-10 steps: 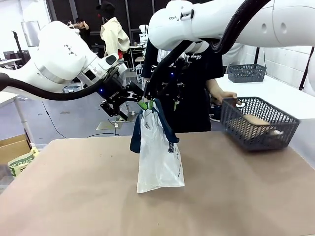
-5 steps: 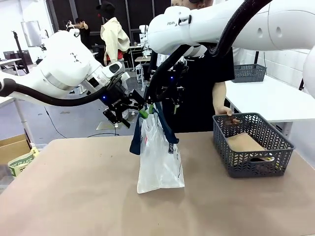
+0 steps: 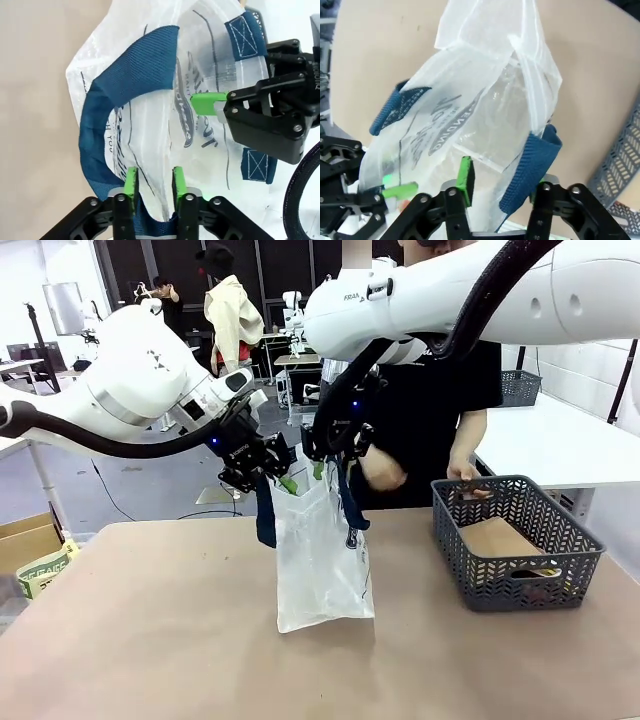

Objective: Transfer purchased items from the store into the shopping bag.
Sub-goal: Open the Reusable shopping bag in the center of the table.

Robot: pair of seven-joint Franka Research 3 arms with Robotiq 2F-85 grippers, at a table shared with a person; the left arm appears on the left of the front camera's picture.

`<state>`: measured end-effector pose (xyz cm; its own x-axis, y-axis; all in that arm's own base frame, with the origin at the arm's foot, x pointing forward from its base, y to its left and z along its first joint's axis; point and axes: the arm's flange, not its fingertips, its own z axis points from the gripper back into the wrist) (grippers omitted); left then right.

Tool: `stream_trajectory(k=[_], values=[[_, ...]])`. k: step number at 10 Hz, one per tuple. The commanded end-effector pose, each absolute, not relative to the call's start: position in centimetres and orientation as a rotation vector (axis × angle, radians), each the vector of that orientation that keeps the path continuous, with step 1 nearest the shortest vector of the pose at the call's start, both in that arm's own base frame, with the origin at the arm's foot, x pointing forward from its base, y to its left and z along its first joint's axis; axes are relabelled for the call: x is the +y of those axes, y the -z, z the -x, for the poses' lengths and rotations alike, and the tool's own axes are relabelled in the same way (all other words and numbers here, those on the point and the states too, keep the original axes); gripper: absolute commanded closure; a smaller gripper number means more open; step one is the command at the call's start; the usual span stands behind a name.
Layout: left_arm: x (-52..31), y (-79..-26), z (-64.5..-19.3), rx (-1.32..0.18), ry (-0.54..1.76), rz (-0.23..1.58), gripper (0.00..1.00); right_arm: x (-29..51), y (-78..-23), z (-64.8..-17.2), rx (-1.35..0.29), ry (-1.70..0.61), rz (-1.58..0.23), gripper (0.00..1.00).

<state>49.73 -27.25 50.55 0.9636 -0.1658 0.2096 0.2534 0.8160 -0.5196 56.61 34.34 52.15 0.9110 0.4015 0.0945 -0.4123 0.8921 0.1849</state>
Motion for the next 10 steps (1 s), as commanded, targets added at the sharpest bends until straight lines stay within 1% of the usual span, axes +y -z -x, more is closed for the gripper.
stream_trajectory(k=[1,2,5,8,10], values=[[-26.8,-50.9,-49.5,-0.171,0.238,0.541,1.0,32.9,-51.7,-54.6,-0.06,-0.447,-0.218,1.0],[-26.6,-50.9,-49.3,-0.162,0.248,0.523,1.0,32.4,-52.0,-53.9,-0.066,-0.467,-0.211,1.0],[-25.4,-50.8,-48.4,-0.158,0.264,0.438,1.0,29.8,-52.2,-51.0,-0.106,-0.563,-0.09,1.0],[-25.2,-51.3,-47.6,-0.184,0.234,0.378,1.0,27.3,-51.7,-49.8,-0.207,-0.629,-0.057,1.0],[-25.6,-51.2,-47.2,-0.226,0.279,0.334,1.0,25.9,-51.4,-49.9,-0.281,-0.684,-0.065,1.0]])
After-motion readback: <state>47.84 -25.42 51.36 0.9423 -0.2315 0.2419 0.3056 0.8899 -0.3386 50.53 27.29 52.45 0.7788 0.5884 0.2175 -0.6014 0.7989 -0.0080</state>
